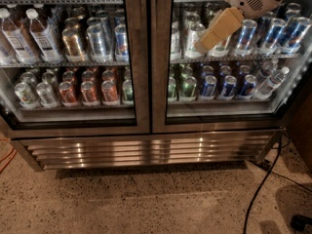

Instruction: Open right fridge door

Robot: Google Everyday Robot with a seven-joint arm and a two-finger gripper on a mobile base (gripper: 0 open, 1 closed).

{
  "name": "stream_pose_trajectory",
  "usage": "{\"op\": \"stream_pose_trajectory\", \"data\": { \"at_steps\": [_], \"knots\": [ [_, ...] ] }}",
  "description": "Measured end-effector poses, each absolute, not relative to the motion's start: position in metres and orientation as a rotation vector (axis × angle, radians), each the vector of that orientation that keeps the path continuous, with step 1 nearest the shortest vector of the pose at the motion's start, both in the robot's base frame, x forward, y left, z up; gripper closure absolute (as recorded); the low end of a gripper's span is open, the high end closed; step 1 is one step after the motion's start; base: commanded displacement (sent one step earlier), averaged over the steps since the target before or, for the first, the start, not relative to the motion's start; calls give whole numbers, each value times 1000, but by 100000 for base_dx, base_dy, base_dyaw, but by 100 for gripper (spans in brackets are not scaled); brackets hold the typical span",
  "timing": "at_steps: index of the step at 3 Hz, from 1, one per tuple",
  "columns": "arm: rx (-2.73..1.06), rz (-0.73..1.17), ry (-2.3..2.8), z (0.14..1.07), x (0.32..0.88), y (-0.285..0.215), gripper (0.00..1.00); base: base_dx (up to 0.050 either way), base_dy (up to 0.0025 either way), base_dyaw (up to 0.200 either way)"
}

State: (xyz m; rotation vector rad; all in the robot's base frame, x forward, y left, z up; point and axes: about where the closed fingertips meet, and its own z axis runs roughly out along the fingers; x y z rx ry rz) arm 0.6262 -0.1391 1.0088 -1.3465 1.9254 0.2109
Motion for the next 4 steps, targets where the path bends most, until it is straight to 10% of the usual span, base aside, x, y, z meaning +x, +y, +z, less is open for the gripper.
{"op": "stream_pose_trajectory", "data": {
  "at_steps": [4],
  "knots": [
    [-1333,393,1706,1010,680,-113,0,0,0,0]
  ]
}}
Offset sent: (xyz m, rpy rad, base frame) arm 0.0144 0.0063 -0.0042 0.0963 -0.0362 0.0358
